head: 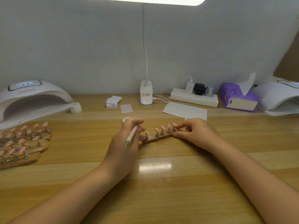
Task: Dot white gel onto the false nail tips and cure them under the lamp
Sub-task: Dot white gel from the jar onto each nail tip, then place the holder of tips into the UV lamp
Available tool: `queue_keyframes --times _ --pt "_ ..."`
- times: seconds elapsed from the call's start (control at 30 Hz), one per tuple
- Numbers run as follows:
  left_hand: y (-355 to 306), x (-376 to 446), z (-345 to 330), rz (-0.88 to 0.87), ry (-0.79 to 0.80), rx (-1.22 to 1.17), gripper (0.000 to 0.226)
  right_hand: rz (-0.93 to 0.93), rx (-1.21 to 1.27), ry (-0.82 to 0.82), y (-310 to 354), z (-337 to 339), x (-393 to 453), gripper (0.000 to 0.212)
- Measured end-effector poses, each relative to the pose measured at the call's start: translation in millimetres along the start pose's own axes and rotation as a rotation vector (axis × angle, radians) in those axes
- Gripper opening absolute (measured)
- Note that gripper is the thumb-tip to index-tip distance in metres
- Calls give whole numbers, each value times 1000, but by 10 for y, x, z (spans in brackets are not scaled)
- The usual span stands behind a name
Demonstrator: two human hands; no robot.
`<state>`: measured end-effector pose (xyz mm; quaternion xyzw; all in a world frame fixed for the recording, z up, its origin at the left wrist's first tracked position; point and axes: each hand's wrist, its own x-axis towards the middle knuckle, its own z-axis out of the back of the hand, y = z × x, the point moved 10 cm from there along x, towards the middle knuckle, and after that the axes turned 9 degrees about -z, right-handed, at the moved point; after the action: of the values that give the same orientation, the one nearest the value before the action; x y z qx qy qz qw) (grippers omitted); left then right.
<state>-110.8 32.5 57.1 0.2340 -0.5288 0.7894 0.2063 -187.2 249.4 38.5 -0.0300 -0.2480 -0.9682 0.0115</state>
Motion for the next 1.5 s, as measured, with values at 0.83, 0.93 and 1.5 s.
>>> queue_keyframes --times 0.83,0.93,1.5 --pt "13 25 303 26 -198 -2 21 147 361 246 105 14 -174 44" --pt "22 32 390 38 -250 -25 22 138 457 242 113 29 -182 44" --pt "-577 468 -591 73 -77 -375 16 -212 347 -335 -1241 1753 -426 34"
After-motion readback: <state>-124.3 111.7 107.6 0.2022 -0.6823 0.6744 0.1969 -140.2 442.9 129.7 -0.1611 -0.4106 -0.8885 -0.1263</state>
